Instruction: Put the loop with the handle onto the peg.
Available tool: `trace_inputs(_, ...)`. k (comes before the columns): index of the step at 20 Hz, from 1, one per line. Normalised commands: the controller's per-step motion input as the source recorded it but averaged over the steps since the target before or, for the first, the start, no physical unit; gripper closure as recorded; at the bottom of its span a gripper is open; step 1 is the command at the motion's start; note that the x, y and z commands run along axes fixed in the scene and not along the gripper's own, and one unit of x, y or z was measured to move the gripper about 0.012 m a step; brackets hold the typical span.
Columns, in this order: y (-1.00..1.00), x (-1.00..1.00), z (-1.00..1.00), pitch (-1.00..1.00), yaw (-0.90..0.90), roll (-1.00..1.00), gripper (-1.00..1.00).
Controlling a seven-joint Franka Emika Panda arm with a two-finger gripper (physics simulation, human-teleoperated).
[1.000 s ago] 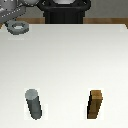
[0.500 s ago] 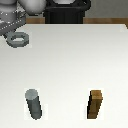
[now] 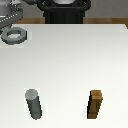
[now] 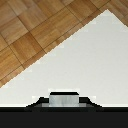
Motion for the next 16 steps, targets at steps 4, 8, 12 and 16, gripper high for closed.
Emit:
trace_inputs(4, 0.00, 0.75, 0.00, 0.00, 0.00, 0.00, 1.00)
trace_inputs(8, 0.00, 1.00, 0.00, 0.00, 0.00, 0.00, 1.00)
trace_inputs(12, 0.00, 1.00, 0.00, 0.00, 0.00, 0.00, 1.00)
trace_inputs(16, 0.25, 0.50, 0.00, 0.00, 0.00, 0.00, 1.00)
